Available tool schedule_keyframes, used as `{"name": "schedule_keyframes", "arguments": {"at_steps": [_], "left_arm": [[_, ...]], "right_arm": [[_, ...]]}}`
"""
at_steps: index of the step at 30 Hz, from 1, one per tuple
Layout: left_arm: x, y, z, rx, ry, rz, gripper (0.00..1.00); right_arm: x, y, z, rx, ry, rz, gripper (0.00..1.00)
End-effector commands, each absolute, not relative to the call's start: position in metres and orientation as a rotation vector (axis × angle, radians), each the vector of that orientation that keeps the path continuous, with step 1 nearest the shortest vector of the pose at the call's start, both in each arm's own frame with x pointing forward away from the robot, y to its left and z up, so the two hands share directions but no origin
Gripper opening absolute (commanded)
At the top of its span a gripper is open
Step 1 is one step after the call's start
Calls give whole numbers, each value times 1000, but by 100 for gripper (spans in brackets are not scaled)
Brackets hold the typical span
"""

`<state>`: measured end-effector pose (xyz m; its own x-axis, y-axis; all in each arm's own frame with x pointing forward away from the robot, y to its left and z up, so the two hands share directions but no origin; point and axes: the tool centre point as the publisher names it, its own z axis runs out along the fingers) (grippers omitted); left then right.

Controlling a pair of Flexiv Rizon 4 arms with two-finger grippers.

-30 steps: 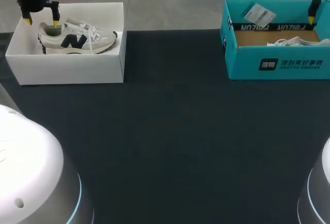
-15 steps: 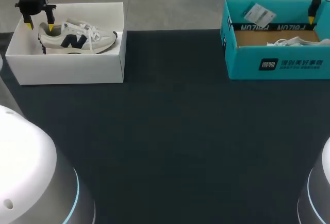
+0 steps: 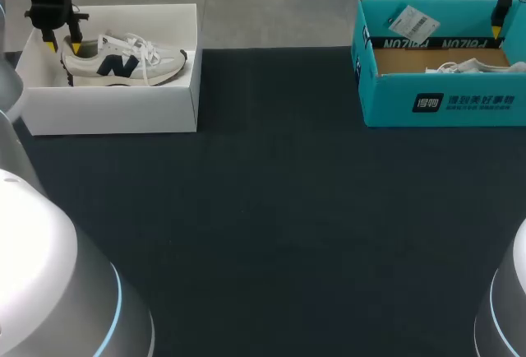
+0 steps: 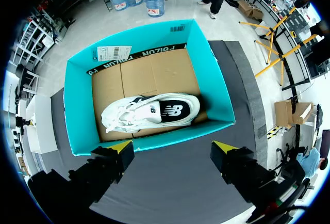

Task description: Take the shoe out of the shoebox, open the shoe tongue, remove and reinsert the insole, then place the shoe into the shoebox

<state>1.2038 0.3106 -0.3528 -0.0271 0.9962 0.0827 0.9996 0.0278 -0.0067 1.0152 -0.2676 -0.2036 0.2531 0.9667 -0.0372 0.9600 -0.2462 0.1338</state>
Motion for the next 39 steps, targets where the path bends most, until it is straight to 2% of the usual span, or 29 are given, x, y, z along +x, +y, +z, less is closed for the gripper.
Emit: {"name": "schedule_keyframes", "arguments": {"at_steps": [1, 14, 25, 31, 33, 37, 38, 39], "left_arm": [[1218, 317, -361, -2126, -2188, -23, 47], [1222, 321, -383, -2113, -2193, 24, 40], [1224, 322, -398, -2089, -2173, 11, 40], [1224, 323, -400, -2080, -2172, 16, 29], [1223, 325, -399, -2079, -2173, 14, 20], [1224, 326, -395, -2084, -2170, 9, 9], [1223, 326, -394, -2085, -2170, 8, 0], [1223, 327, -393, -2087, -2168, 6, 0]], "right_arm": [[1015, -267, -204, 2382, 1841, 80, 100], [1015, -267, -204, 2382, 1841, 80, 100], [1015, -267, -204, 2382, 1841, 80, 100], [1015, -267, -204, 2382, 1841, 80, 100], [1015, -267, -204, 2382, 1841, 80, 100], [1015, -267, -204, 2382, 1841, 80, 100], [1015, -267, -204, 2382, 1841, 80, 100], [1015, -267, -204, 2382, 1841, 80, 100]]}}
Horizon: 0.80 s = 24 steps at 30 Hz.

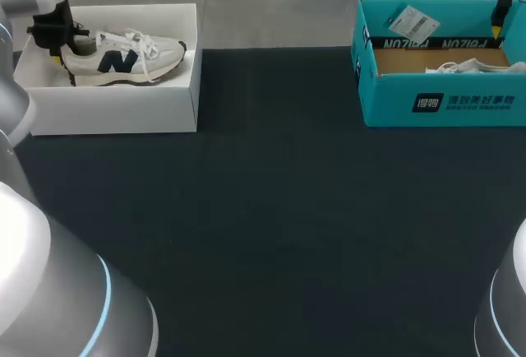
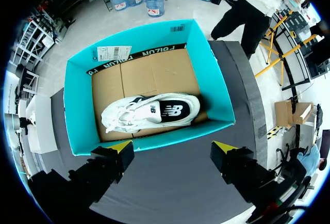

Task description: Take the shoe out of the shoebox, open the shoe tongue, remove and reinsert the insole, then place the shoe into the shoebox

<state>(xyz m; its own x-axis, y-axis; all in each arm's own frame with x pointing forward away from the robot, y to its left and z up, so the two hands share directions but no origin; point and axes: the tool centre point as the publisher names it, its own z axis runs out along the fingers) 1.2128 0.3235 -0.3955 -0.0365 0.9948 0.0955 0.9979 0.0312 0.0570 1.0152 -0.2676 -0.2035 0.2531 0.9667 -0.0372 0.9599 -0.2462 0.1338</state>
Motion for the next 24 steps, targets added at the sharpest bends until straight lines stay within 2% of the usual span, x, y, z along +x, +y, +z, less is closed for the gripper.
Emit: {"name": "schedule_keyframes", "arguments": {"at_steps": [1, 7, 24], "left_arm": [[1222, 327, -390, -2091, -2166, 10, 0], [1216, 325, -364, -2096, -2147, 10, 0], [1206, 325, -241, -2189, -2160, -47, 0]], "right_arm": [[1015, -267, -204, 2382, 1841, 80, 100], [1015, -267, -204, 2382, 1841, 80, 100], [1015, -267, -204, 2382, 1841, 80, 100]]}}
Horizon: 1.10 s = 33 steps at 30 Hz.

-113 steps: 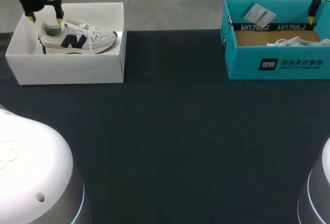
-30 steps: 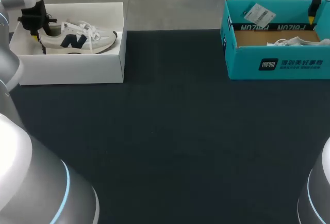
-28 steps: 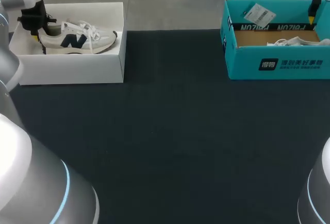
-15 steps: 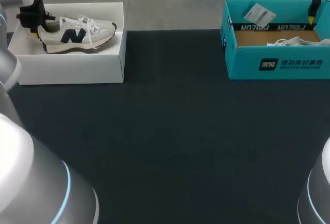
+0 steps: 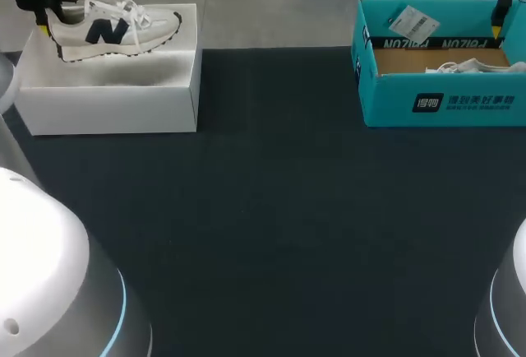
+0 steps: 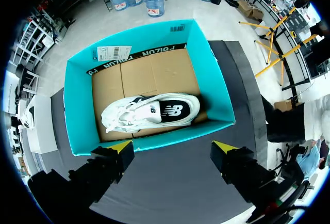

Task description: Take the shoe out of the shoebox, open the shoe tongue, remove and reinsert the insole, then place the shoe into the shoebox

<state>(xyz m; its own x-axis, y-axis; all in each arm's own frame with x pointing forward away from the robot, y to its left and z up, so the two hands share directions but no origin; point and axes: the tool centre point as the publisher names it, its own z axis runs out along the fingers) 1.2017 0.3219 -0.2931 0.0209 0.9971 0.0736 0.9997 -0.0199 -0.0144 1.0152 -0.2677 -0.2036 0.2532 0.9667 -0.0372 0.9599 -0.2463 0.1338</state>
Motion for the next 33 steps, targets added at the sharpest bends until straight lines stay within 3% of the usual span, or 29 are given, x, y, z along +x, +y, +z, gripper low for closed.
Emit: {"name": "schedule_keyframes", "arguments": {"at_steps": [1, 14, 33], "left_arm": [[1208, 327, -235, -2186, -2174, -68, 0], [1227, 329, -178, -2202, -2192, -181, 0], [1226, 327, -172, -2208, -2206, -195, 0]], "right_arm": [[1015, -267, -204, 2382, 1841, 80, 100], [1015, -267, -204, 2382, 1841, 80, 100], [1015, -267, -204, 2382, 1841, 80, 100]]}}
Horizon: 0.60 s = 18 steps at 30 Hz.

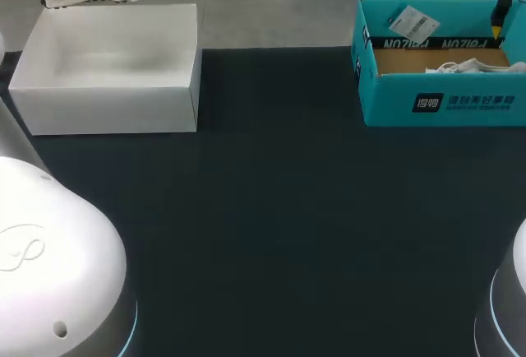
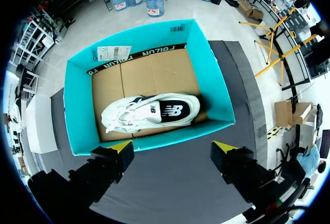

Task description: Take the shoe out of the shoebox, open the shoe tongue, remove and reinsert the insole, then place the shoe into the shoebox

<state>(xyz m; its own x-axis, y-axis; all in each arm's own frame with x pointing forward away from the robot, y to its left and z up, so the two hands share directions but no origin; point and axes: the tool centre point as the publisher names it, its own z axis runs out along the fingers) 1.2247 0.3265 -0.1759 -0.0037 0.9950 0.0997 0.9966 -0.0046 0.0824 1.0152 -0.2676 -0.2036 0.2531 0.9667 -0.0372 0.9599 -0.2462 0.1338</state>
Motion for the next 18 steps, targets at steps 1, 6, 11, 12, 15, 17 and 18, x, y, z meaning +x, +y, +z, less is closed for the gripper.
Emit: {"name": "schedule_keyframes", "arguments": {"at_steps": [1, 6, 11, 12, 15, 17, 18], "left_arm": [[1226, 327, -172, -2208, -2206, -195, 0], [1218, 320, -168, -2204, -2211, -237, 0], [1193, 300, -155, -2205, -2202, -356, 0], [1188, 296, -153, -2210, -2199, -365, 0], [1177, 287, -148, -2210, -2207, -383, 0], [1168, 280, -146, -2201, -2206, -389, 0], [1163, 277, -145, -2196, -2201, -399, 0]], "right_arm": [[1015, -267, -204, 2382, 1841, 80, 100], [1015, -267, -204, 2382, 1841, 80, 100], [1015, -267, -204, 2382, 1841, 80, 100], [1015, -267, -204, 2382, 1841, 80, 100], [1015, -267, -204, 2382, 1841, 80, 100], [1015, -267, -204, 2382, 1841, 80, 100], [1015, -267, -204, 2382, 1841, 80, 100]]}}
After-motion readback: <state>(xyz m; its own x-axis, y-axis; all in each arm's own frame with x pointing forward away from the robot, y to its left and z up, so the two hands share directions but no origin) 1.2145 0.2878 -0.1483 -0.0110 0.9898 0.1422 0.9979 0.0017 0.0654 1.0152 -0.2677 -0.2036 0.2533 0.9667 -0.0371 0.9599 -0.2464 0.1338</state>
